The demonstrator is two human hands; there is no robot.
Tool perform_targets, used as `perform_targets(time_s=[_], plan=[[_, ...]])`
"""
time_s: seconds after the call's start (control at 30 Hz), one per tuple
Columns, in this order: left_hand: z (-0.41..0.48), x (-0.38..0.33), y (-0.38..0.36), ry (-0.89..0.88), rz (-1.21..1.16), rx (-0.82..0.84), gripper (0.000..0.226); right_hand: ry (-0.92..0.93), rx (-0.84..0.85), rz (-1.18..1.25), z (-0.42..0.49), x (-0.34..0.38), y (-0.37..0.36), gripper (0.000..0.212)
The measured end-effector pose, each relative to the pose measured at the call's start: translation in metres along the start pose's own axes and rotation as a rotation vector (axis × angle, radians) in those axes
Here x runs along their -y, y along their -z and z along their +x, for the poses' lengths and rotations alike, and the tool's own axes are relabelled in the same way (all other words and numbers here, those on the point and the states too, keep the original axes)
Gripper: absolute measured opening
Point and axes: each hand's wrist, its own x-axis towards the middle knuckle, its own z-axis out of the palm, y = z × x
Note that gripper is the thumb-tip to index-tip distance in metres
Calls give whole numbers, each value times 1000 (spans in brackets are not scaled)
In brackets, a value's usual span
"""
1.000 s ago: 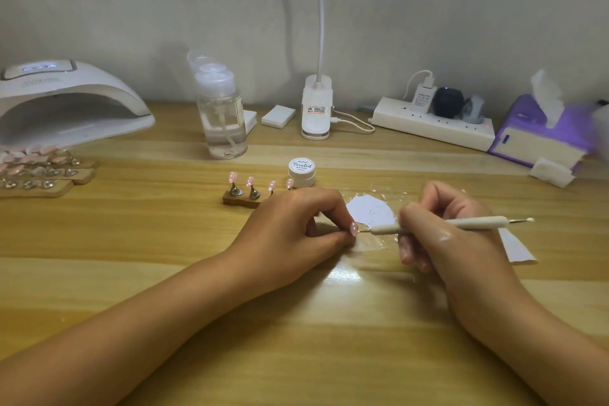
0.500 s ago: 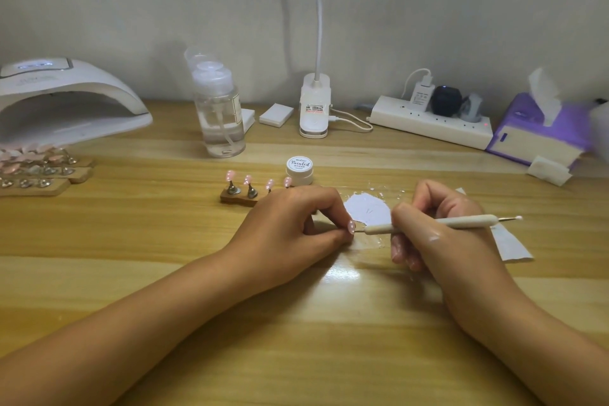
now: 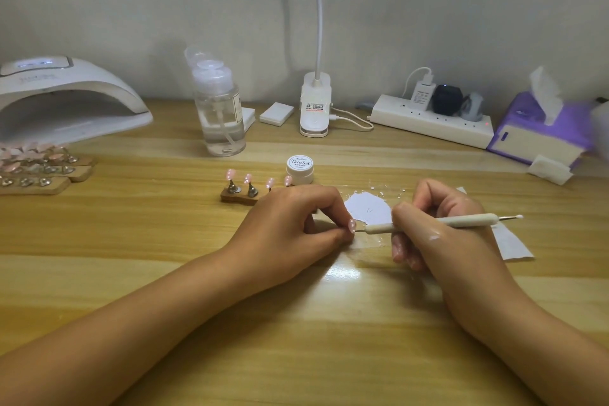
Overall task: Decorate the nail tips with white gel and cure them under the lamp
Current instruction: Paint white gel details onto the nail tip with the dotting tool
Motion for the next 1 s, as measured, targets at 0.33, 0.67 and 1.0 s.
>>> perform_targets(time_s=[0.33,0.67,1.0], plan=[[0,-1,0,-6,-2,-5,21,19,-21,-6,1,-2,2,38],[0,-1,0,-3,-3,-5,22,3,-40,-3,1,-3,1,32],[0,1,0,15,-12,8,16,16,-20,-4,1,-3,1,40]])
